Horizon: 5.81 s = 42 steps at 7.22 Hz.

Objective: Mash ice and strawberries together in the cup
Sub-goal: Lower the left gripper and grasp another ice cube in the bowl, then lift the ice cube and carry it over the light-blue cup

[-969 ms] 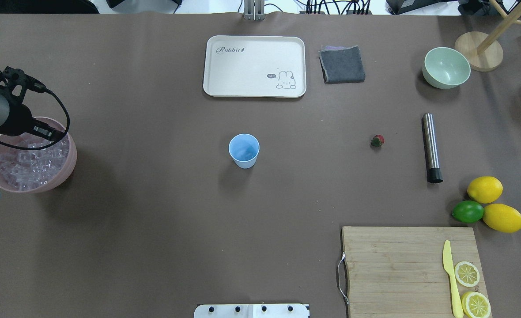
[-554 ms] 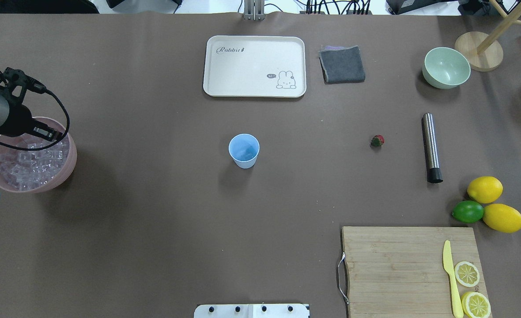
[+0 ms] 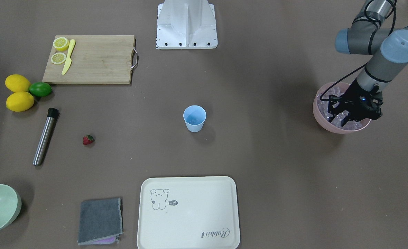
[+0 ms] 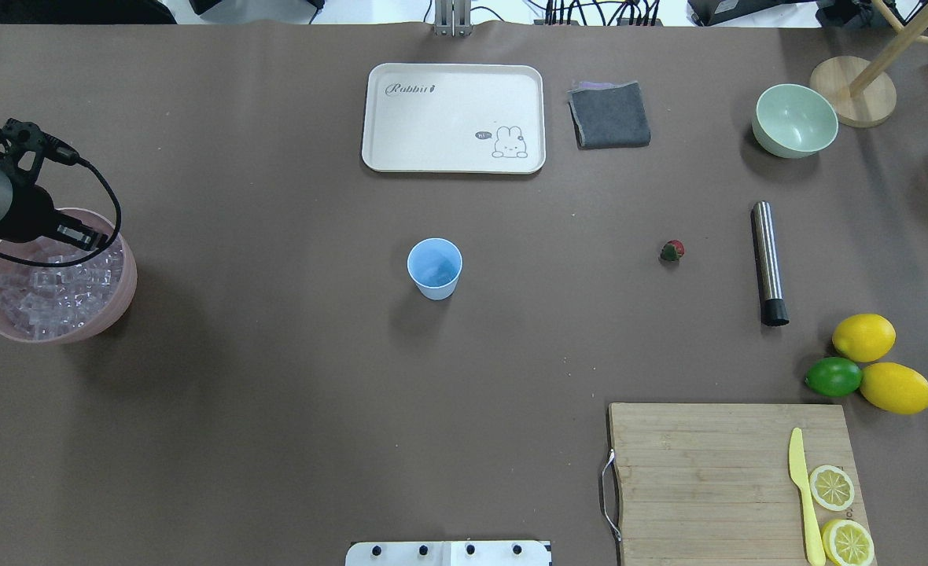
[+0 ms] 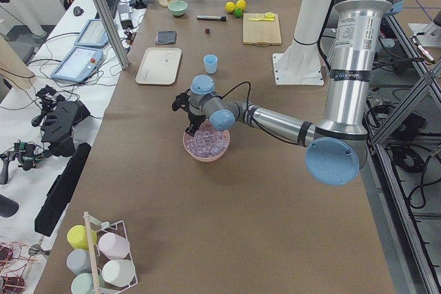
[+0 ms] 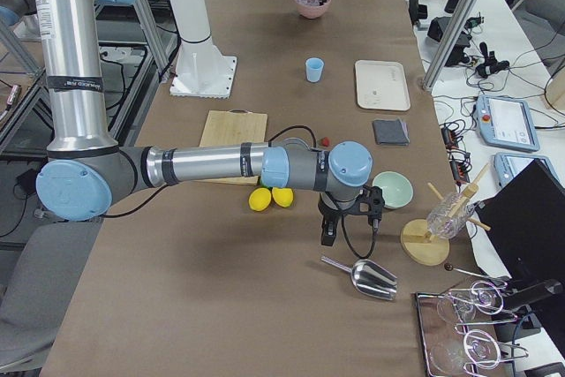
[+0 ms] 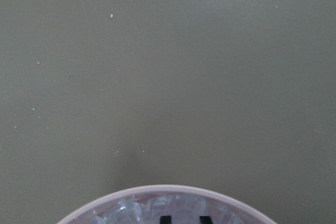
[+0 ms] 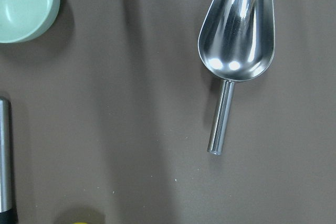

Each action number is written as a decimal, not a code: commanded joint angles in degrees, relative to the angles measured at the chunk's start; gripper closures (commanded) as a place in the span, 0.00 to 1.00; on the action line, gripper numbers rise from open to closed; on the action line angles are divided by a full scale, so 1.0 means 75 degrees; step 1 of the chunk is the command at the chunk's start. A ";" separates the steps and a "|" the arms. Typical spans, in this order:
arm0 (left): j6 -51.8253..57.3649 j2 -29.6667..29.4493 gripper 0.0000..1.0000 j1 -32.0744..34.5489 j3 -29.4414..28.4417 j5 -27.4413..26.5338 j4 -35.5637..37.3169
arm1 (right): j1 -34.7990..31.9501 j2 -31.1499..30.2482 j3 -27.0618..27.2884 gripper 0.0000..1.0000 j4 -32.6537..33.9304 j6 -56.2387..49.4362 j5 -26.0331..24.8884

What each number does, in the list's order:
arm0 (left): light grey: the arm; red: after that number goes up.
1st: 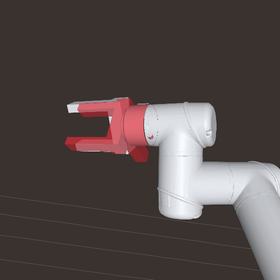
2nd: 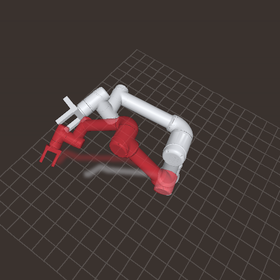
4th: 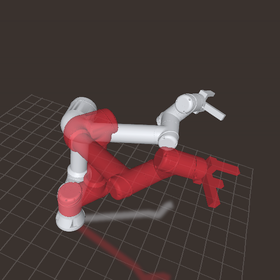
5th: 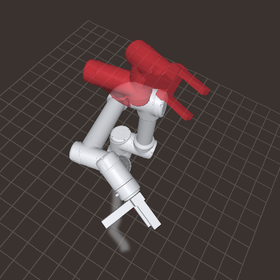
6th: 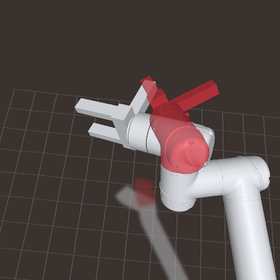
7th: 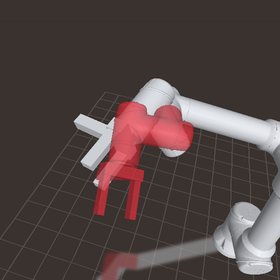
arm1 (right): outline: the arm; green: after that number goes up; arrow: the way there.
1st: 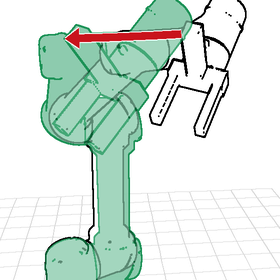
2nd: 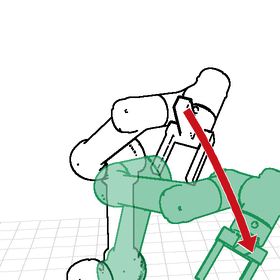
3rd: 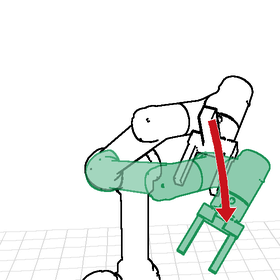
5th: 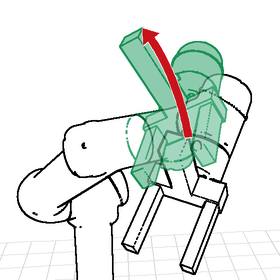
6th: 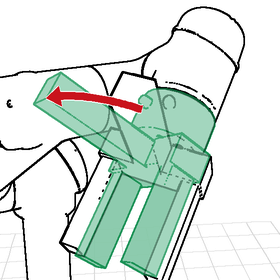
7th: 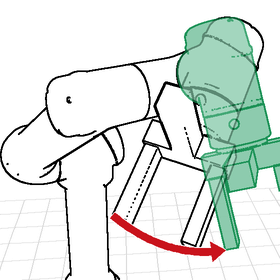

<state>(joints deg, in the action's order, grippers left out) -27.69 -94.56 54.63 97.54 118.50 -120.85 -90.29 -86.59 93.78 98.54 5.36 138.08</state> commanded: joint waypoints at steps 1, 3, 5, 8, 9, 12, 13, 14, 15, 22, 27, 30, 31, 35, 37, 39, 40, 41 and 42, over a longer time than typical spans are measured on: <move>-0.0058 -0.0002 0.11 0.0029 0.0003 0.0020 0.0000 | -0.0008 0.0002 0.0000 0.00 -0.0001 0.0000 0.0000; -0.0070 -0.0001 0.11 0.0017 -0.0078 -0.0003 0.0000 | 0.0004 -0.0021 0.0000 0.00 -0.0001 0.0000 0.0000; -0.0081 0.0033 0.11 -0.0006 -0.0161 -0.0015 0.0012 | 0.0004 -0.0021 0.0000 0.00 -0.0001 0.0000 0.0000; -0.0093 0.0022 0.11 -0.0065 -0.0161 -0.0015 0.0000 | -0.0008 -0.0056 0.0000 0.00 -0.0001 -0.0012 0.0012; -0.0093 0.0022 0.11 -0.0065 -0.0149 -0.0015 0.0000 | -0.0008 -0.0068 0.0000 0.00 -0.0001 -0.0012 0.0012; -0.0093 0.0010 0.11 -0.0158 -0.0173 -0.0027 0.0000 | -0.0008 -0.0033 0.0000 0.00 -0.0001 -0.0012 0.0000; -0.0081 0.0022 0.11 -0.0170 -0.0184 -0.0027 0.0000 | -0.0008 -0.0021 0.0000 0.00 -0.0001 -0.0012 0.0000; -0.0081 0.0010 0.18 -0.0170 -0.0173 -0.0027 0.0000 | -0.0008 -0.0009 0.0000 0.00 -0.0001 -0.0012 0.0000; -0.0081 -0.0001 0.37 -0.0159 -0.0173 -0.0015 0.0012 | -0.0008 0.0002 0.0000 0.00 -0.0001 -0.0012 0.0000; 0.0012 0.0057 0.94 -0.0053 -0.0067 0.0032 0.0047 | -0.0008 0.0026 0.0000 0.00 -0.0001 0.0000 0.0000; 0.0364 0.0549 1.00 0.0860 0.0834 0.0465 0.0105 | 0.0003 0.0014 0.0000 0.00 0.0010 0.0000 0.0059; -0.1228 -0.0779 1.00 0.0792 0.0882 0.0477 0.0036 | -0.0008 0.0003 0.0000 0.00 -0.0001 0.0000 0.0059; -0.2436 -0.1564 1.00 0.0373 0.0905 0.0466 0.0047 | -0.0008 -0.0009 0.0000 0.00 -0.0001 0.0000 0.0059; -0.4944 -0.3233 1.00 -0.3032 0.0766 -0.2524 0.0105 | 0.0004 0.0002 -0.0023 0.00 -0.0001 -0.0012 0.0024; -0.5401 -0.3586 1.00 -0.4070 0.0496 -0.3750 0.0059 | -0.0008 -0.0056 -0.0012 0.00 -0.0001 -0.0023 0.0000; -0.5343 -0.3704 1.00 -0.4015 0.0390 -0.3800 0.0035 | -0.0008 -0.0068 0.0058 0.00 -0.0001 -0.0012 -0.0023; -0.5320 -0.3786 1.00 -0.3875 0.0355 -0.3800 0.0024 | -0.0008 -0.0079 0.0059 0.00 -0.0001 -0.0012 -0.0023; -0.5308 -0.3787 1.00 -0.3839 0.0250 -0.3800 0.0012 | -0.0008 -0.0103 0.0070 0.00 0.0010 -0.0012 -0.0023; -0.5319 -0.3926 1.00 -0.3838 -0.0052 -0.3812 0.0000 | -0.0020 -0.0091 0.0059 0.00 -0.0001 -0.0023 -0.0023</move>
<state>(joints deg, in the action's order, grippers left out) -67.58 -123.13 25.63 99.11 90.00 -120.74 -90.38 -87.26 94.23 98.56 5.25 137.91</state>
